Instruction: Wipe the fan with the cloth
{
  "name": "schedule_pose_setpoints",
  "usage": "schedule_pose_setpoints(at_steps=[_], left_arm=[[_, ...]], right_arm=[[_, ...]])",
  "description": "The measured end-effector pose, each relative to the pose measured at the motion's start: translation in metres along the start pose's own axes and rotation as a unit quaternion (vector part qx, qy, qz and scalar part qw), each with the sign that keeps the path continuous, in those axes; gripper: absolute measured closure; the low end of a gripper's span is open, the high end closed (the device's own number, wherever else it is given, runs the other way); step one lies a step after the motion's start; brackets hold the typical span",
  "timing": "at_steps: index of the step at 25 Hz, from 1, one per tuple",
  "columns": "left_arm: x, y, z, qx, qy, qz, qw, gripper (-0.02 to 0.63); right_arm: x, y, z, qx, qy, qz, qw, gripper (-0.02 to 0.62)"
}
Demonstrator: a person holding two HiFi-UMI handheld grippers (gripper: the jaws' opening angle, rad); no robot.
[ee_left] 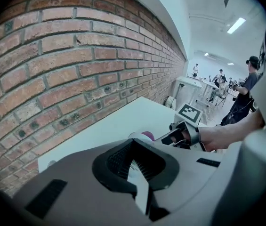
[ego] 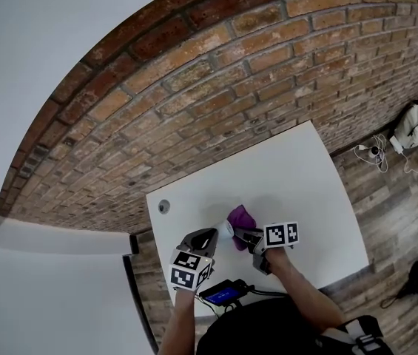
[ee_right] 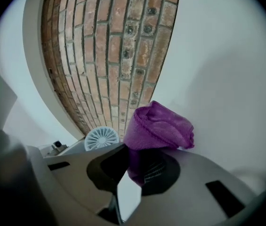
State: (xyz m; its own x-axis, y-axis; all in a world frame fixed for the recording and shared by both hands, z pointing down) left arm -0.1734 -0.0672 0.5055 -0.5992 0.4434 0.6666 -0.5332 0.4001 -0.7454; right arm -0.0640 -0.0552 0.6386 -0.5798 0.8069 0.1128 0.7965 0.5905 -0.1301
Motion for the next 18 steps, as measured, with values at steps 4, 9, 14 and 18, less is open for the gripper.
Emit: schedule_pose_setpoints(at_steps=[4, 9, 14, 18], left_arm=[[-0.001, 0.001, 0.001, -0.002, 0.000, 0.000, 1.0000, 0.600], [0.000, 0.001, 0.000, 0.000, 0.004, -0.002, 1.0000, 0.600], [0.000, 0.001, 0.002, -0.002, 0.003, -0.005, 1.0000, 0.600], [0.000, 0.001, 0.002, -0.002, 0.005, -0.007, 1.0000, 0.600]], right_arm=[[-0.005, -0.012, -0.024, 0.109, 0.069, 0.048, 0.991, 0.548], [-0.012, 0.001, -0.029, 0.188, 0.118, 0.040, 0.974, 0.548], [-0.010, 0.026, 0.002, 0.046, 0.015, -0.023, 0.999, 0.548], [0.005, 0.015, 0.014, -0.047, -0.067, -0.007, 0.997, 0.548]])
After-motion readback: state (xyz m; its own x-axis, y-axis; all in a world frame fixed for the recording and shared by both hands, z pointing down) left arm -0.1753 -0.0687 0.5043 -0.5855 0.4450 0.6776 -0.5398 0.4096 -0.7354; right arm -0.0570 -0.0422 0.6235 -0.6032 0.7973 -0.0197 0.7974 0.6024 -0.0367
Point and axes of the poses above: the fingertips, and each gripper's own axes: y backward along the fingers, z to its left, x out of its underside, the point moved 6 cm from there along y, backward along the fingers, and after that the axes turned 2 degrees about -y, right-handed, at the moved point
